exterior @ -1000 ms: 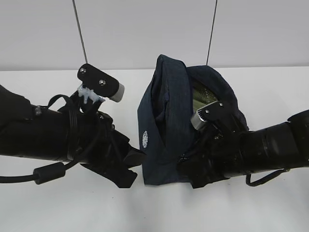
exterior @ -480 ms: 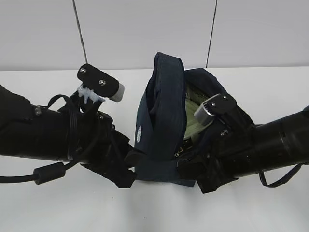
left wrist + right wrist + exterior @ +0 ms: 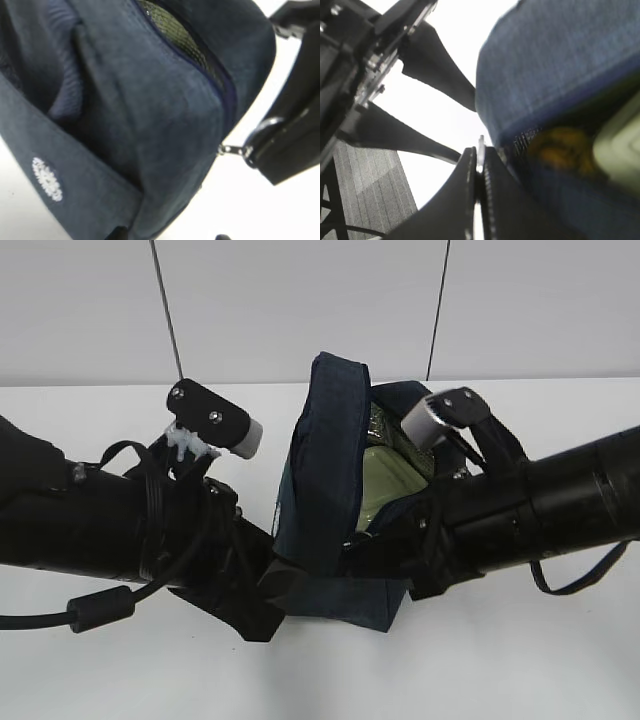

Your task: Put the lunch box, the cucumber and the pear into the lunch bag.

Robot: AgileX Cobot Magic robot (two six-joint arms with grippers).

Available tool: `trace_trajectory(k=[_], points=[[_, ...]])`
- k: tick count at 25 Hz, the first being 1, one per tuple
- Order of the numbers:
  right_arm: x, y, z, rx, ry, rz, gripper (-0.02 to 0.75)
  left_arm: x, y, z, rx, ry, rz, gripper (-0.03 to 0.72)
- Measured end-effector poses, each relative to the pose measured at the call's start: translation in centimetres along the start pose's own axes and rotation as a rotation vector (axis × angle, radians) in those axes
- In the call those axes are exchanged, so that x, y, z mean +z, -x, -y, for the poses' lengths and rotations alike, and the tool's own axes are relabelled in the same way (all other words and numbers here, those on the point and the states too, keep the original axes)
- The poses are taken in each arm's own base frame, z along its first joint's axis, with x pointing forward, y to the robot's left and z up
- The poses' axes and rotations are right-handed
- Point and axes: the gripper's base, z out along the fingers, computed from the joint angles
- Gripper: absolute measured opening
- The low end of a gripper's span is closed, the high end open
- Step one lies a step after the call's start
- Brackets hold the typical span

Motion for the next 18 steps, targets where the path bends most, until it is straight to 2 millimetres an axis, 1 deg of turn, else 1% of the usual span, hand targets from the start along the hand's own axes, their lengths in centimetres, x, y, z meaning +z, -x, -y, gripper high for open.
trace_trajectory(k=[6, 8, 11, 18], points=[[-0.7, 3.4, 0.0, -0.059, 0.006, 0.014, 0.006, 0.0, 0.1, -0.2, 0.0, 0.022, 0.008, 0.326], [-1.0, 4.2, 0.0, -0.076, 0.0, 0.011, 0.006, 0.0, 0.1, -0.4, 0.0, 0.041, 0.016, 0.326], [-1.1, 4.6, 0.0, -0.09, -0.006, -0.006, 0.006, 0.0, 0.3, -0.7, 0.0, 0.074, 0.028, 0.326], [-1.2, 4.7, -0.1, -0.093, -0.001, -0.024, 0.006, -0.1, 0.4, -1.1, 0.0, 0.121, 0.046, 0.326]])
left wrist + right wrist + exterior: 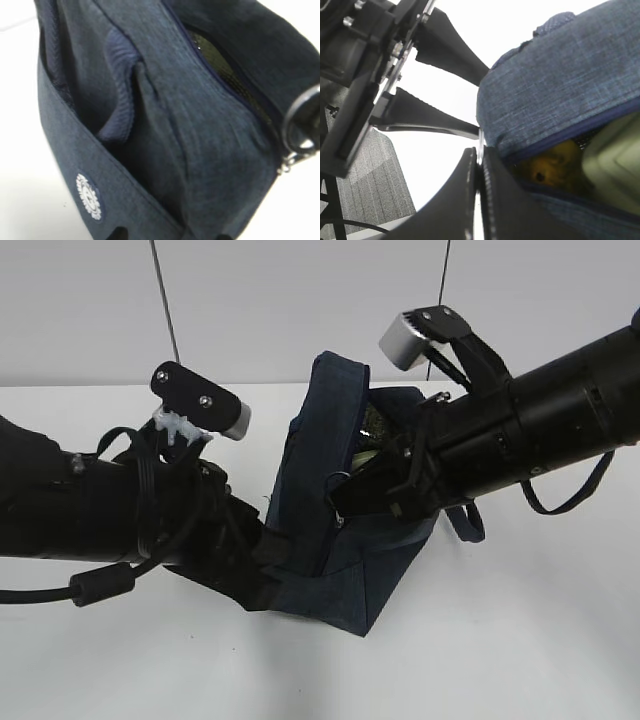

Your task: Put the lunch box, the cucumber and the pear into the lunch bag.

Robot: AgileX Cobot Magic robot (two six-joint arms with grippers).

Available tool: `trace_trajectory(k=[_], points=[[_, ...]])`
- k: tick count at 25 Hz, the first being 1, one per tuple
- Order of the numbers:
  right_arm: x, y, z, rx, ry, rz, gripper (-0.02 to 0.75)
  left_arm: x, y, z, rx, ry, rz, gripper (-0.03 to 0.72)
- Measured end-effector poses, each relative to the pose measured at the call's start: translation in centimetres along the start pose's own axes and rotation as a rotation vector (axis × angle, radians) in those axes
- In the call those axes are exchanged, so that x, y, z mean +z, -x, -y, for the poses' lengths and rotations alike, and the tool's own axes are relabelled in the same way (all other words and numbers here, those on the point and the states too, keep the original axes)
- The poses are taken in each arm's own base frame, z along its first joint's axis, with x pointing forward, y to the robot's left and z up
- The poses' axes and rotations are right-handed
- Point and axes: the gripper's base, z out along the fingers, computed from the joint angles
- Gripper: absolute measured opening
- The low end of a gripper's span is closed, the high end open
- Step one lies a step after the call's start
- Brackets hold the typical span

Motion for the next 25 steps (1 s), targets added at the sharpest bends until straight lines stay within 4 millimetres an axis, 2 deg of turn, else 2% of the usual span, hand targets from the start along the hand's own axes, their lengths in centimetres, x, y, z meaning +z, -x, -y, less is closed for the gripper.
trace_trajectory(k=[8, 14, 20, 25], points=[[-0.3, 1.5, -0.1, -0.009, 0.011, 0.003, 0.006, 0.0, 0.3, -0.7, -0.004, 0.08, 0.031, 0.326], [1.3, 2.8, -1.1, -0.054, 0.032, -0.046, 0.006, -0.2, 0.6, -1.5, -0.005, 0.173, 0.067, 0.326], [2.0, 3.2, -1.4, -0.044, 0.037, -0.05, 0.006, -0.5, 0.9, -2.7, -0.04, 0.31, 0.114, 0.327], [2.1, 3.2, -1.4, -0.038, 0.037, -0.053, 0.006, -0.6, 1.0, -3.0, -0.028, 0.341, 0.122, 0.328]])
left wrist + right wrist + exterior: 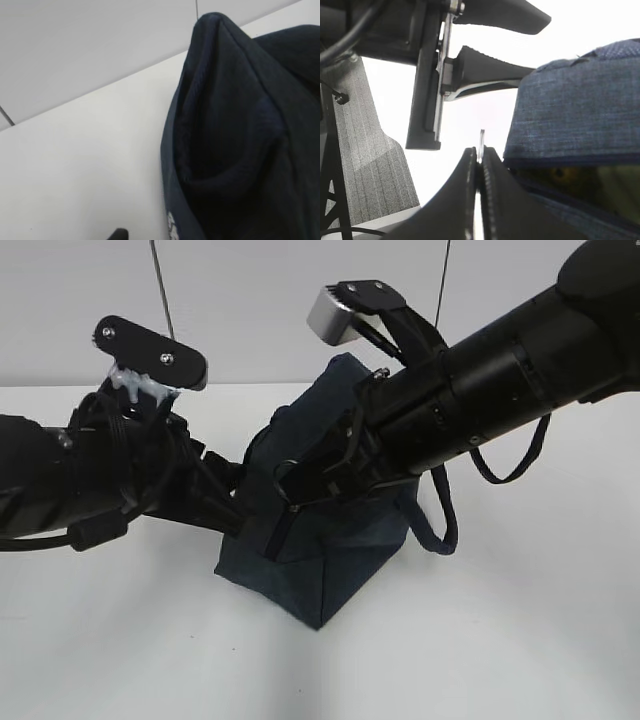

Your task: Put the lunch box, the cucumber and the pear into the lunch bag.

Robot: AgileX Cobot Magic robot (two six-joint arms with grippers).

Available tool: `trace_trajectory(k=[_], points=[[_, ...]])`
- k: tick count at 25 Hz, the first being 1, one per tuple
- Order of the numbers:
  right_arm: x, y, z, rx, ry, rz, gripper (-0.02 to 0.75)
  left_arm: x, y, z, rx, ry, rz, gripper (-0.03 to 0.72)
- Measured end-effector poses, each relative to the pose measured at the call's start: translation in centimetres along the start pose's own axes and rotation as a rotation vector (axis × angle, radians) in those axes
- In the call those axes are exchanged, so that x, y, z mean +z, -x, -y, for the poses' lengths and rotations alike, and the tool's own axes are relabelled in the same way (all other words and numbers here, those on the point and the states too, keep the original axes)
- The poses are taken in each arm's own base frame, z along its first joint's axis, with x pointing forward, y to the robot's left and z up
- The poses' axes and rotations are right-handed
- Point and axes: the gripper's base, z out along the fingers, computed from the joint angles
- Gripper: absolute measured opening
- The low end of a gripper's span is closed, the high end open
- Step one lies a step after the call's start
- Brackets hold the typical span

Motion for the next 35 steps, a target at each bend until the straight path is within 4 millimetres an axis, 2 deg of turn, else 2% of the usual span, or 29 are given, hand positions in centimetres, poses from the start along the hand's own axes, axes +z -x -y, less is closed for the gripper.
trace_trajectory(k=[8, 17, 19, 22, 25, 27, 31, 35], points=[[-0.1, 0.5, 0.1, -0.006, 0.001, 0.009, 0.006, 0.2, 0.1, -0.4, 0.05, 0.048, 0.021, 0.33], [-0.1, 0.5, -0.1, -0.004, 0.015, 0.002, 0.006, 1.5, -1.0, 0.2, 0.08, 0.012, -0.037, 0.317], [-0.1, 0.4, -0.1, 0.0, 0.021, 0.001, 0.006, 1.7, -1.2, 0.3, 0.077, 0.011, -0.045, 0.292], [-0.1, 0.4, -0.2, 0.003, 0.028, 0.0, 0.006, 1.7, -1.2, 0.3, 0.07, 0.011, -0.046, 0.216], [-0.1, 0.4, -0.2, 0.007, 0.031, -0.001, 0.006, 1.7, -1.2, 0.3, 0.069, 0.011, -0.045, 0.069], [-0.1, 0.5, -0.2, 0.006, 0.03, 0.001, 0.006, 1.7, -1.2, 0.3, 0.069, 0.007, -0.047, 0.006], [-0.1, 0.5, -0.2, 0.006, 0.03, 0.001, 0.006, 1.7, -1.3, 0.4, 0.047, -0.004, -0.057, -0.027], [-0.1, 0.4, -0.2, 0.0, 0.028, -0.005, 0.006, 1.3, -1.2, 0.3, -0.015, -0.027, -0.066, -0.004]])
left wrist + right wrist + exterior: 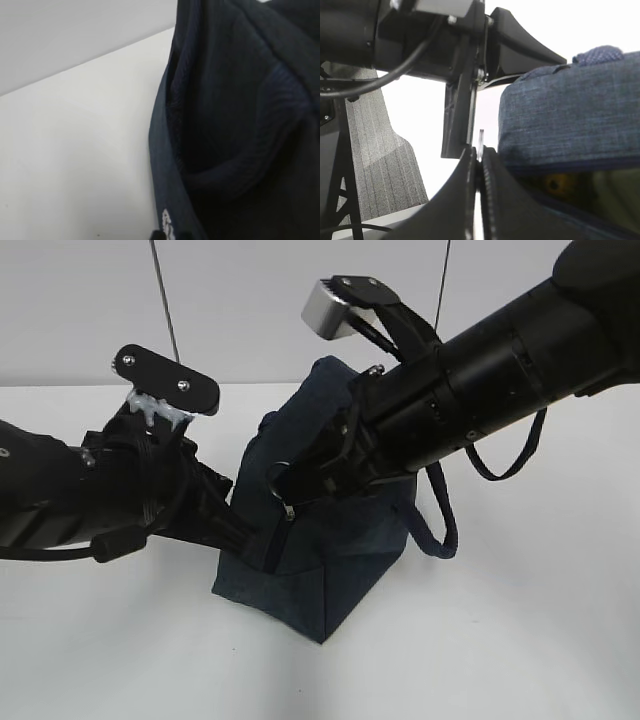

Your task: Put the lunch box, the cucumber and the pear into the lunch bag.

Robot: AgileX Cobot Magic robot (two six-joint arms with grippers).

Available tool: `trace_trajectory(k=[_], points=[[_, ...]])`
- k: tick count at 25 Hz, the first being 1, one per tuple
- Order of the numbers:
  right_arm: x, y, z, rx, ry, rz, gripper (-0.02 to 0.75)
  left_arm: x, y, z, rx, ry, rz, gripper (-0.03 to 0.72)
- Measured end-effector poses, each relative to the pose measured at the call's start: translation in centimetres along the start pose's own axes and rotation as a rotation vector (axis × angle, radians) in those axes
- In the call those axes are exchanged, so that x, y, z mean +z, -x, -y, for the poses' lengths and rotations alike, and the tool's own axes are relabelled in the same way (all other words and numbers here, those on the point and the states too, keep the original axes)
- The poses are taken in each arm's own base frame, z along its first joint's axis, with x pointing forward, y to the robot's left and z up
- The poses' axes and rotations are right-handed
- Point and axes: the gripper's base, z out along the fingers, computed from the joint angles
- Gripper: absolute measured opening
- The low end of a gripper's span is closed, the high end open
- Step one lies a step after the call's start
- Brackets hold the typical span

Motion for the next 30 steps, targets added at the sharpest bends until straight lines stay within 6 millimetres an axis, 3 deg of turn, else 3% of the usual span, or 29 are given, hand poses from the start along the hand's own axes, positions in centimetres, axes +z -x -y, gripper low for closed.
trace_trajectory(k=[2, 7, 11, 19, 24, 27, 30], points=[[0.0, -0.1, 0.0, 0.001, -0.005, -0.006, 0.006, -0.8, 0.4, -0.5, -0.027, -0.051, 0.004, 0.074], [0.0, -0.2, 0.1, 0.011, -0.019, -0.026, 0.006, -3.9, 1.1, -2.8, 0.014, -0.211, 0.01, 0.405], [0.0, -0.2, 0.2, 0.014, -0.023, -0.026, 0.006, -5.3, 0.6, -2.3, 0.192, -0.37, -0.017, 0.464], [0.0, -0.2, 0.2, 0.013, -0.025, -0.025, 0.006, -5.4, 0.9, -1.9, 0.285, -0.393, 0.03, 0.471], [0.0, -0.2, 0.2, 0.013, -0.025, -0.025, 0.006, -4.2, 0.6, -0.9, 0.267, -0.425, 0.018, 0.465], [0.0, -0.2, 0.2, 0.016, -0.025, -0.025, 0.006, -3.2, 0.3, -0.1, 0.238, -0.419, 0.002, 0.376], [0.0, -0.2, 0.2, 0.02, -0.022, -0.02, 0.006, -2.5, 0.0, 0.0, 0.224, -0.408, -0.017, 0.193]])
